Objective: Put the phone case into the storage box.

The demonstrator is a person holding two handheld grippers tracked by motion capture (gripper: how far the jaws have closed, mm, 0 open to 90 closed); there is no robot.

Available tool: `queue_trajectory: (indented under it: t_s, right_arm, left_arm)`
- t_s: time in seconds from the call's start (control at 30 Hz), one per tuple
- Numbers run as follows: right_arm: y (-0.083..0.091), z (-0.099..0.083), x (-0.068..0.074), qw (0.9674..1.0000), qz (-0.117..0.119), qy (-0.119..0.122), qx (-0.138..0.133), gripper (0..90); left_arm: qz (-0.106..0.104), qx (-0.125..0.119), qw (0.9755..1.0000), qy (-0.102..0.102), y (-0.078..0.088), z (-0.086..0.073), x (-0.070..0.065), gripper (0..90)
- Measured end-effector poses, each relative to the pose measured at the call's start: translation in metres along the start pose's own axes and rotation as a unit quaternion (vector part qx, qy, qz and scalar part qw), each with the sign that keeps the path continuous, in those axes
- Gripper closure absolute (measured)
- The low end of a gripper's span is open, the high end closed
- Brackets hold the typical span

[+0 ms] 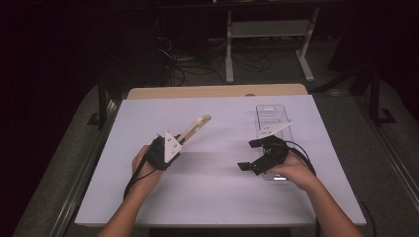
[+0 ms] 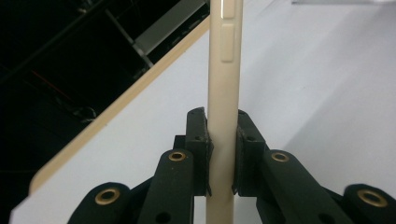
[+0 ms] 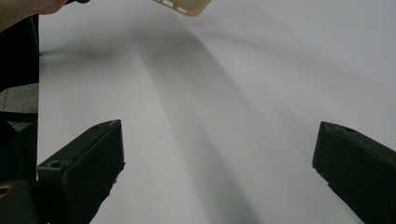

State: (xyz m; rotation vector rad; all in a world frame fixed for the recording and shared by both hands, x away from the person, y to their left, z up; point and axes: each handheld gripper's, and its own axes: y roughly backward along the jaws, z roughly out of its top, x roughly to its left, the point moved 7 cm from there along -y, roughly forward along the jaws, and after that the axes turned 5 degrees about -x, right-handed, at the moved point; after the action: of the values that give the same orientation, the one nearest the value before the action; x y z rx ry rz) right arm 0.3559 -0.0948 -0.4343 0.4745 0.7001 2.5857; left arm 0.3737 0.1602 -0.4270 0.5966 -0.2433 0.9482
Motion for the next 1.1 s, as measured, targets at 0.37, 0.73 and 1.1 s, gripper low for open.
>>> queue_trajectory:
  t_s: [0.37,0.73,1.1]
  right_arm:
    - [0.0,0.0,-0.001,1.0,0.001,-0.003,-0.003,1.6]
    - [0.0,0.0,-0.001,0.9999,0.0,-0.01,-0.003,1.6]
    - [0.001,0.002,-0.004,0.9998,-0.001,-0.015,-0.01,1.5]
  left_arm:
    - [-0.024,0.005,0.9981,0.056,0.001,0.0,0.004,79.1]
    - [-0.042,-0.007,0.9891,0.141,0.0,0.001,0.008,79.1]
    - [-0.044,-0.003,0.9841,0.172,0.001,0.0,0.011,79.1]
